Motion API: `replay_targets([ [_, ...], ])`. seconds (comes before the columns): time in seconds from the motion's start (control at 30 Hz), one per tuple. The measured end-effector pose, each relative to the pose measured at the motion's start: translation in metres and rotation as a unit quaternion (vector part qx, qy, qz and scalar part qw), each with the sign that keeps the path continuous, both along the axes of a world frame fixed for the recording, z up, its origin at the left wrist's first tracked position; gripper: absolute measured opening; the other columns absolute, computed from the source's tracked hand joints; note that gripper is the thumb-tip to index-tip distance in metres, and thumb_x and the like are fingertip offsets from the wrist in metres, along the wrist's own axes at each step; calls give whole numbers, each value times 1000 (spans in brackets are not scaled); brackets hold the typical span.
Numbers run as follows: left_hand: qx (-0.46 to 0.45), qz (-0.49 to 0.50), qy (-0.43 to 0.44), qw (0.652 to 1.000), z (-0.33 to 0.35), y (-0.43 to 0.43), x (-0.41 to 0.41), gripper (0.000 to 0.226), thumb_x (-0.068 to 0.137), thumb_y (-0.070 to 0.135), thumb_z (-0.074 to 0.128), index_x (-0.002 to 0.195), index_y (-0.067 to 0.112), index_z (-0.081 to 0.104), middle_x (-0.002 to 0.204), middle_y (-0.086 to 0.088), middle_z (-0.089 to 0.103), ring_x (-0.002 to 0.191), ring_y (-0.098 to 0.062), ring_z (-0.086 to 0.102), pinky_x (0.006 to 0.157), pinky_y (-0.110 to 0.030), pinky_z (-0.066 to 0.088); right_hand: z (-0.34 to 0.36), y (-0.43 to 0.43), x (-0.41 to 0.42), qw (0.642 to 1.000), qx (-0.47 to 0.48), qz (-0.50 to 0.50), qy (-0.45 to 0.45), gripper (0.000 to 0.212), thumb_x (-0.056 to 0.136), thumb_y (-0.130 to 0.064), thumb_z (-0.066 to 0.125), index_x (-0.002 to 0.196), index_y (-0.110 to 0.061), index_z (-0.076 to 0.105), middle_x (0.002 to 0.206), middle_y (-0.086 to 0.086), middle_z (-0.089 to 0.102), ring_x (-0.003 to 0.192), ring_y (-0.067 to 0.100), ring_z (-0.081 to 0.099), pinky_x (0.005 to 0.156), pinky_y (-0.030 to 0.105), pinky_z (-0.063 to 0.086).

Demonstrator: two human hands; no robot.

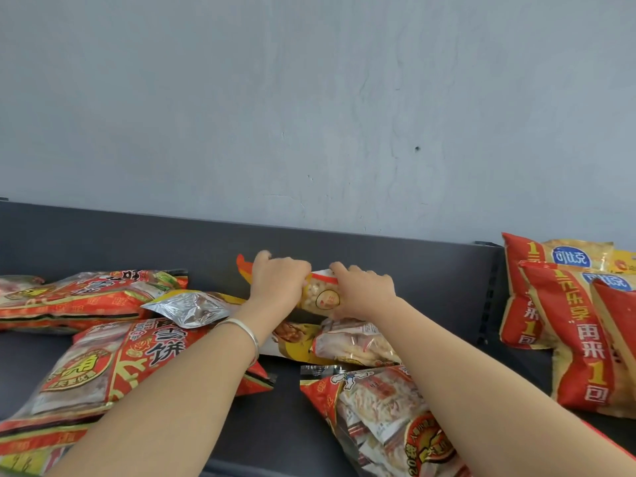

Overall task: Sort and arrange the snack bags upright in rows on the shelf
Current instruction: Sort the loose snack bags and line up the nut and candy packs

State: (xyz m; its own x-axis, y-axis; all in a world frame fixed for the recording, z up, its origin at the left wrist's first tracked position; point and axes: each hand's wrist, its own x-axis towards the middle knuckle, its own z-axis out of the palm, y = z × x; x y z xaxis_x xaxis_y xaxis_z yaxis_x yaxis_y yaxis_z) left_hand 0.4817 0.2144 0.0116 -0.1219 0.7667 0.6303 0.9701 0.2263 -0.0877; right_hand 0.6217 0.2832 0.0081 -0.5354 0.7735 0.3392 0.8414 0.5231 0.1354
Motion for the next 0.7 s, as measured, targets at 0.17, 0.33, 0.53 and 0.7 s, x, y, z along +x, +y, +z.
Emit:
replay_targets([
  [0.17,156,-43,16,987,16,-7,12,11,88,24,63,88,27,74,109,-7,67,130,-35,38,113,-48,14,14,-1,3,993,108,4,56,57,83,-42,64,129,-28,33,117,2,58,102,28,59,72,39,45],
  [0.33,279,-85,26,956,36,-11,17,49,77,21,74,123,24,57,134,-10,50,135,-33,35,112,-56,5,34,-10,13,976,21,-36,213,45,81,-52,61,110,-25,40,97,-3,58,86,24,58,61,33,38],
  [0.53,136,-181,-466,855,26,-16,28,87,84,30,69,150,20,13,153,-15,15,138,-31,26,107,-46,32,47,-19,41,829,-195,-14,524,60,81,-50,66,127,-18,45,113,1,58,99,24,59,84,42,53],
  [0.7,-9,-275,-683,677,11,-12,50,83,82,47,66,148,27,19,145,-10,41,126,-28,47,99,-45,43,43,-35,63,691,-298,32,658,40,87,-39,65,117,-16,53,110,10,68,95,30,69,84,50,57],
])
